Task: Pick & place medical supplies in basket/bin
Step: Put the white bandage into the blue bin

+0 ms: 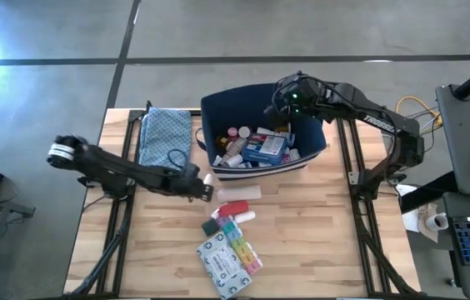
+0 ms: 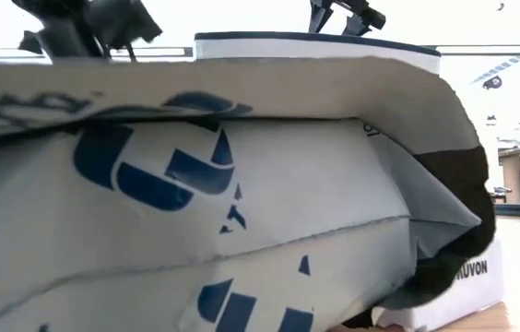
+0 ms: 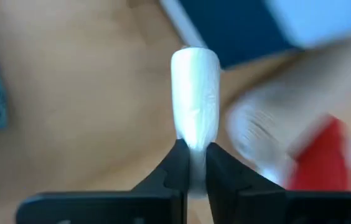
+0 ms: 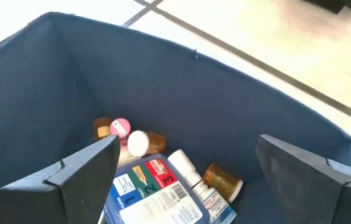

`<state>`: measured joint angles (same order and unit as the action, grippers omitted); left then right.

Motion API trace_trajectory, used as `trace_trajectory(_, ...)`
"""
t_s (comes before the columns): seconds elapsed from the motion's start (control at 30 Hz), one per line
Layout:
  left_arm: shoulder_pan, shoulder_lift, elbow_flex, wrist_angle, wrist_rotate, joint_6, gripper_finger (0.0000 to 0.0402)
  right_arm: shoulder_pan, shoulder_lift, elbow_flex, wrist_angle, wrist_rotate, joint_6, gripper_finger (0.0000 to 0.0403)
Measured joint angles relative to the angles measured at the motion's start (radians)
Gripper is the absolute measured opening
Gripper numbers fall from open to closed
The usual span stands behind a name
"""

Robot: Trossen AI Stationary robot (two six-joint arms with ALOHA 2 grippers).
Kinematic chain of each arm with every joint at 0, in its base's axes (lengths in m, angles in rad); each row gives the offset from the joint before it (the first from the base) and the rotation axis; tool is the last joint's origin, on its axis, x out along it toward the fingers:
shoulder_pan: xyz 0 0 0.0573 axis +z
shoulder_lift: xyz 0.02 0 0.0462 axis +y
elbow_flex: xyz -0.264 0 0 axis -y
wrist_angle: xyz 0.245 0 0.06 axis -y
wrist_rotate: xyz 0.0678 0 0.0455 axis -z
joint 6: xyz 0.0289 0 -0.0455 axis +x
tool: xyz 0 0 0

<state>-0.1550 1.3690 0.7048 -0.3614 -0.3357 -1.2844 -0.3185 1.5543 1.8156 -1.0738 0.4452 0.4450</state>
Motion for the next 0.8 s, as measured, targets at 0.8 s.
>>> trace_trajectory(0.8, 0.235, -0.258, 0.230, 0.425, -0.046, 0.813, 0.0131, -0.001, -0.060, 0.007, 0.005, 0.004, -0.045, 0.0366)
